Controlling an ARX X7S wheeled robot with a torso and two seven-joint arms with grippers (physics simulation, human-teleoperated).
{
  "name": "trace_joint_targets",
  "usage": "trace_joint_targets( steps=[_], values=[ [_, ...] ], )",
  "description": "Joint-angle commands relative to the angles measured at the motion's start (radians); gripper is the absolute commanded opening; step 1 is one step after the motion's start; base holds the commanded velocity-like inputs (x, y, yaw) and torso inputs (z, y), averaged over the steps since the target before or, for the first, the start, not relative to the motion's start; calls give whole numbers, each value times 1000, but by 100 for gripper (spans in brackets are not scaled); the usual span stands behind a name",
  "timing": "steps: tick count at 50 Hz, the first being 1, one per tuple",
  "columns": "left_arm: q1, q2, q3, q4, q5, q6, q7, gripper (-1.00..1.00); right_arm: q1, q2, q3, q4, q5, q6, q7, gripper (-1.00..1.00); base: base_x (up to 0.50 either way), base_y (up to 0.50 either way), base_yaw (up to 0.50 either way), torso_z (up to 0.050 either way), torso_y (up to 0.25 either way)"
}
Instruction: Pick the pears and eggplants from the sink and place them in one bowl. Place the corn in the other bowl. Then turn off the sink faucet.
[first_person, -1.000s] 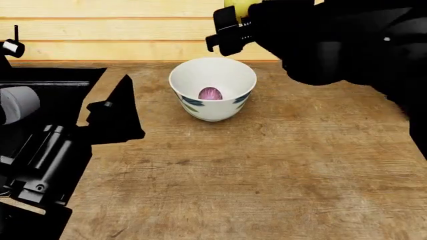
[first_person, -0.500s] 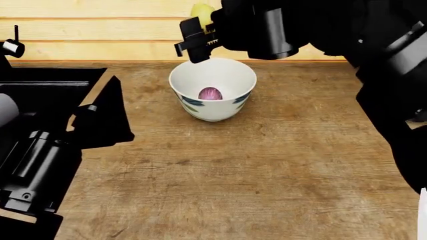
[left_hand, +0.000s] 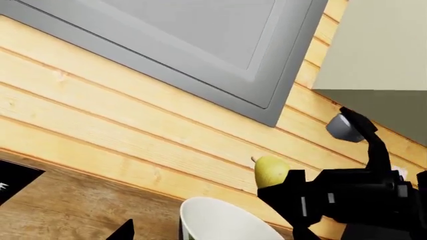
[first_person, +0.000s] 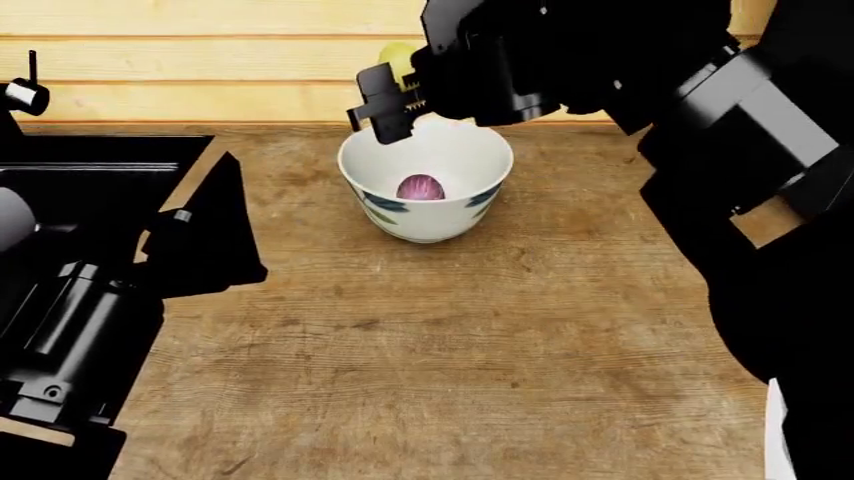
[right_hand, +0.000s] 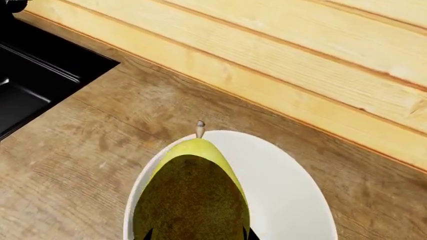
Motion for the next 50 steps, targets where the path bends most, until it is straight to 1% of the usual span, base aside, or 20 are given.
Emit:
trace_joint_targets(
  steps=[1, 11, 22, 50],
  values=[
    [1, 1, 3, -6, 2, 3, 4, 100, -8, -30, -31, 87, -43, -14, -59, -100, 0, 0, 0, 0, 0],
    [0, 2, 8, -6, 2, 4, 2, 100, -29, -45, -55, 158, -61, -34, -95, -100, 0, 0, 0, 0, 0],
    [1, 1, 9, -10, 4, 7, 5, 100, -40, -52, -78, 183, -50, -26, -113, -100, 0, 0, 0, 0, 0],
    [0, 1, 21, -13, 12, 9, 9, 100, -33, -54, -180, 194, 60, -35, -121, -100, 0, 0, 0, 0, 0]
  ],
)
